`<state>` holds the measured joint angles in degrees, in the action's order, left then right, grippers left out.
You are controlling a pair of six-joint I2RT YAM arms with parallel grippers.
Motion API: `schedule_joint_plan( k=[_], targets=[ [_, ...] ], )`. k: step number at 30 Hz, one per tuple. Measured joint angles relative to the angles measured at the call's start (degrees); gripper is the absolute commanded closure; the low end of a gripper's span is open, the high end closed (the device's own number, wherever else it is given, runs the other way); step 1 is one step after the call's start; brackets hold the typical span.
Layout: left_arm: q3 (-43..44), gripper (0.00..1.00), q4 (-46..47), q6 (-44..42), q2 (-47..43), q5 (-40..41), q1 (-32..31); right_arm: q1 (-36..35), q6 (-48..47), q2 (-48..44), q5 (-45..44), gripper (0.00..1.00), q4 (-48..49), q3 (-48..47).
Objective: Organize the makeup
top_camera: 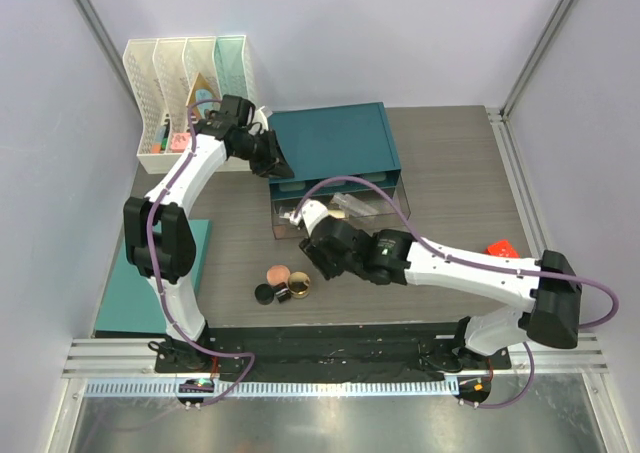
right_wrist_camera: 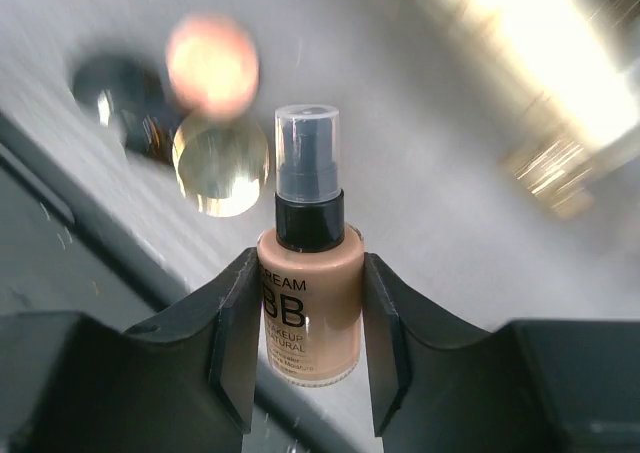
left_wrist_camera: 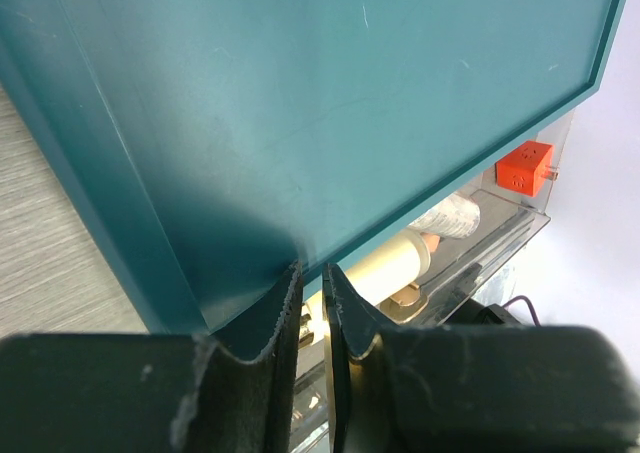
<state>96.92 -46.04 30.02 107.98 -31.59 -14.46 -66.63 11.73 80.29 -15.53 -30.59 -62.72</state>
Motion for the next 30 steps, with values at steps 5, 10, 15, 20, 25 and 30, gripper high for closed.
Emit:
schedule_joint_plan(
  k=[5, 10, 15, 20, 25, 30],
  targets=[
    [0.0, 0.83, 0.02, 0.02, 0.0, 0.0, 0.0, 0.85, -8.37, 0.85, -7.37, 0.99, -0.02, -9.64],
    [0.0, 0.83, 0.0, -0.02, 0.0, 0.0, 0.0, 6.54, -15.43, 5.14, -10.49, 0.99, 0.09, -16.0],
    [0.0, 0.82, -0.02, -0.02, 0.0, 0.0, 0.0, 13.97, -19.06, 10.32, -10.4, 0.88, 0.11, -19.98],
    [0.15, 0.81, -0.28, -0.11, 0.0, 0.02, 0.0, 15.89, -21.05, 14.64, -9.31, 0.72, 0.04, -21.46],
    [0.35, 0.81, -0.46, -0.28, 0.02, 0.09, -0.04, 15.47, -20.92, 17.18, -6.36, 0.5, -0.7, -21.64],
    [0.39, 0.8, -0.48, -0.28, 0.04, 0.07, -0.04, 15.37, -19.71, 18.49, -5.25, 0.27, -1.84, -22.51]
  ],
)
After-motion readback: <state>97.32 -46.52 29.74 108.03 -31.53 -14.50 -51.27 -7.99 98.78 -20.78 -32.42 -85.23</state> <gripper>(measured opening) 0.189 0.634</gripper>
